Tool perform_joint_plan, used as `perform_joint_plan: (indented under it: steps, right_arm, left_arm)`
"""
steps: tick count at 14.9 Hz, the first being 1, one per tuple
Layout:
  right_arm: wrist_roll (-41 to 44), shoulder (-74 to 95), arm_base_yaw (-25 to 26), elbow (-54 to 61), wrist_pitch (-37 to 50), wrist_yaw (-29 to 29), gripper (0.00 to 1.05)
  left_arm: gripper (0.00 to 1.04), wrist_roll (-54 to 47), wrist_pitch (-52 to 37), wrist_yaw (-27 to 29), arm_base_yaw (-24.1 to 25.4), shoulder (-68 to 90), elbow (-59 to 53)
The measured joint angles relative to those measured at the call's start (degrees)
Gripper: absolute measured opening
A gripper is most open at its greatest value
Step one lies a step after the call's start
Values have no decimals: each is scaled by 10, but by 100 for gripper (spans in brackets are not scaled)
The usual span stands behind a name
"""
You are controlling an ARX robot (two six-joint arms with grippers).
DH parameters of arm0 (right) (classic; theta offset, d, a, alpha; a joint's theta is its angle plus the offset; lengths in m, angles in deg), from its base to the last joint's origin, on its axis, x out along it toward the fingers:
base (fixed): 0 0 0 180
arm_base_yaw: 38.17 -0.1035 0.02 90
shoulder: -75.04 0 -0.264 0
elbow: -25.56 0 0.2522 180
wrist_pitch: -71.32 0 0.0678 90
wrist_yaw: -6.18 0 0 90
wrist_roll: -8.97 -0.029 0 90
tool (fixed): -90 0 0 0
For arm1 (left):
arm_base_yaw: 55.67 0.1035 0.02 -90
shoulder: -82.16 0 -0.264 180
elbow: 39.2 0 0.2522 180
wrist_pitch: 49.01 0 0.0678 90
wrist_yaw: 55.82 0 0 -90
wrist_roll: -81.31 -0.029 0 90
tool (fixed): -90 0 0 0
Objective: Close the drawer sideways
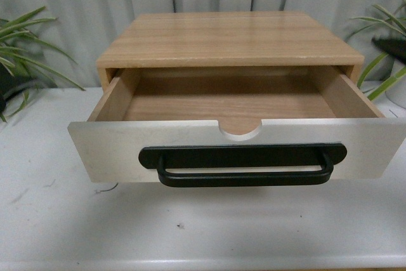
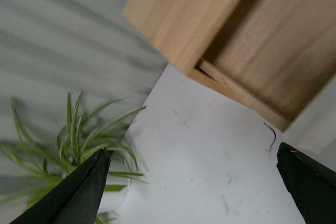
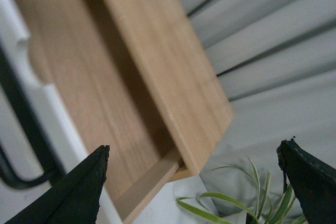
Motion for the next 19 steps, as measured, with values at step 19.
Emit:
perform_joint_plan:
  steps: [19]
  right_arm:
    - [308, 259, 45, -158, -63, 47, 98]
  left_arm:
    - [98, -180, -101, 30, -49, 258, 94]
